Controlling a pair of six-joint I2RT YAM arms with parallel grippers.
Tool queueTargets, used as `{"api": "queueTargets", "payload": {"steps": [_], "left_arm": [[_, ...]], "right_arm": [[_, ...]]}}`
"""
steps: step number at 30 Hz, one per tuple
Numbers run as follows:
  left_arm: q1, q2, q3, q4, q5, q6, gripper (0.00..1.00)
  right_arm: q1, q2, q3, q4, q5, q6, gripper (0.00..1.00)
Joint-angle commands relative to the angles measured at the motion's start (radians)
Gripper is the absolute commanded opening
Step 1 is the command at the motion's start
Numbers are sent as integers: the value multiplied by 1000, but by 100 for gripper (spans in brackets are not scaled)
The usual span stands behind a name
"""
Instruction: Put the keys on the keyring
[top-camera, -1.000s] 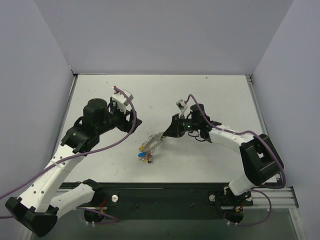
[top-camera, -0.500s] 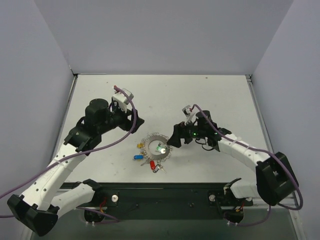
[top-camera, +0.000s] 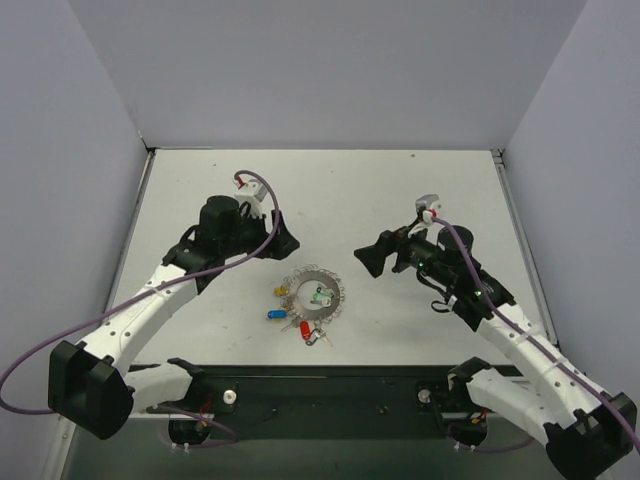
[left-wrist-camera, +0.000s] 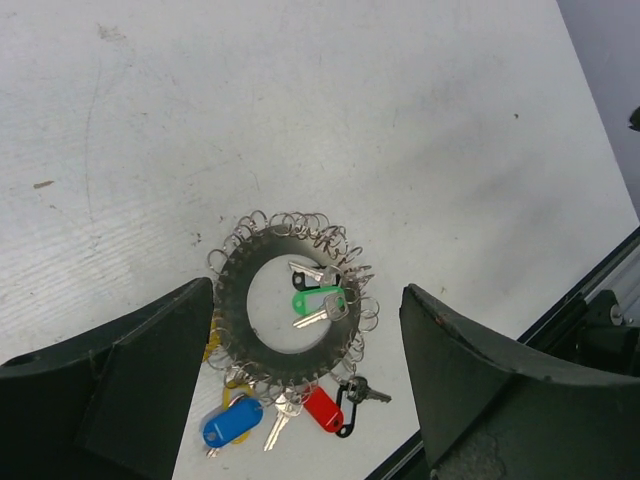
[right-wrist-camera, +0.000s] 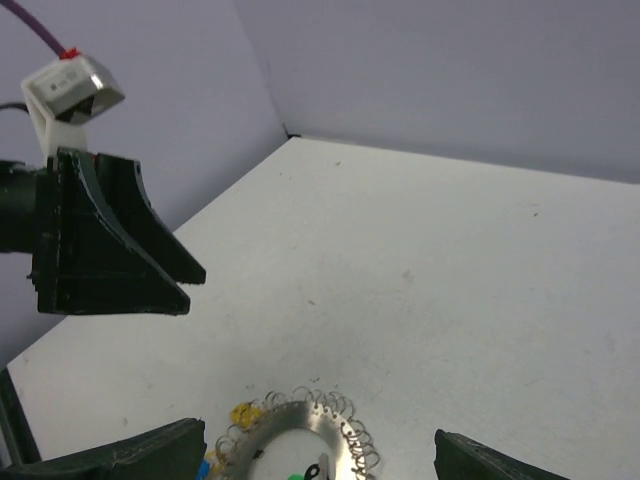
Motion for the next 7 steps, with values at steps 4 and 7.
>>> {"api": "queueTargets", "payload": {"steps": [4, 7], "left_arm": [[11, -72, -80, 267, -69, -111, 85], [11, -103, -111, 299, -121, -86, 86]], "right_arm": [[-30, -110, 21, 9, 241, 62, 100], [-59, -116, 8, 6, 270, 68, 100]]}}
